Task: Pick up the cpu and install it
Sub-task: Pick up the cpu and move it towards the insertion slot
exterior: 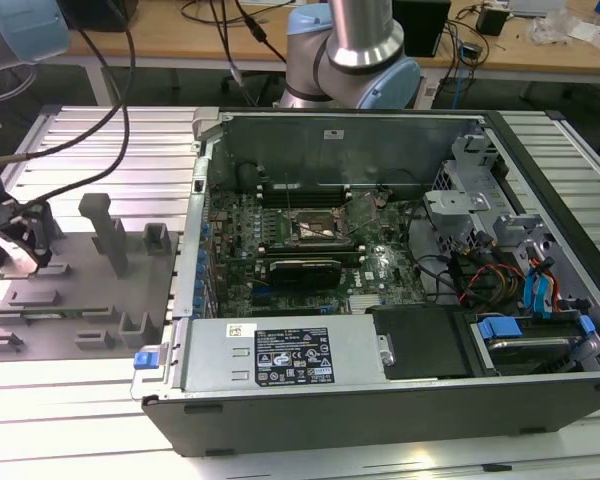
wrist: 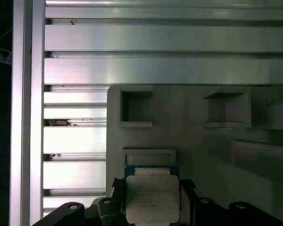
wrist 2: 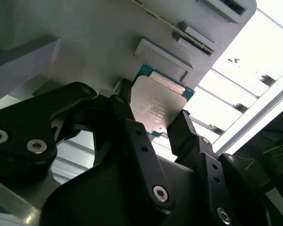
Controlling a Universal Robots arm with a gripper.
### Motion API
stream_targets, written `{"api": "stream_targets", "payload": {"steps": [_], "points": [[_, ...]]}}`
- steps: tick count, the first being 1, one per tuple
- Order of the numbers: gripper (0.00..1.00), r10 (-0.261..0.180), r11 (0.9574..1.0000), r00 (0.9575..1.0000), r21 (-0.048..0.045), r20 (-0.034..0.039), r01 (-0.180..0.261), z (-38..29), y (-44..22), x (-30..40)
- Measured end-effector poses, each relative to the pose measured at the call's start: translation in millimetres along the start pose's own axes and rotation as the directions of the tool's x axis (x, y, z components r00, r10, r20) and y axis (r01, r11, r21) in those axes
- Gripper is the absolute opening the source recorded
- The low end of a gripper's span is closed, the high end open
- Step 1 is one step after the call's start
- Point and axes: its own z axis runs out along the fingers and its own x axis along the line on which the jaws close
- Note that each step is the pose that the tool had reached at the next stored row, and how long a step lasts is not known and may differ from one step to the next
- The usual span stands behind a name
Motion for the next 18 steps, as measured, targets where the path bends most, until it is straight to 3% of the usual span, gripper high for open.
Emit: {"api": "stream_targets", "payload": {"steps": [8, 10, 17, 18], "points": [[0.55, 0.0, 1.0, 1.0, 0.0, 0.0, 0.0, -20.2, 1.3, -0.5], [0.55, 0.0, 1.0, 1.0, 0.0, 0.0, 0.0, -31.5, 2.3, -0.9], [0.55, 0.0, 1.0, 1.0, 0.0, 0.0002, 0.0, -58.2, 4.0, -1.6], [0.55, 0.0, 1.0, 1.0, 0.0, 0.0008, 0.0, -66.6, 4.7, -1.7]]}}
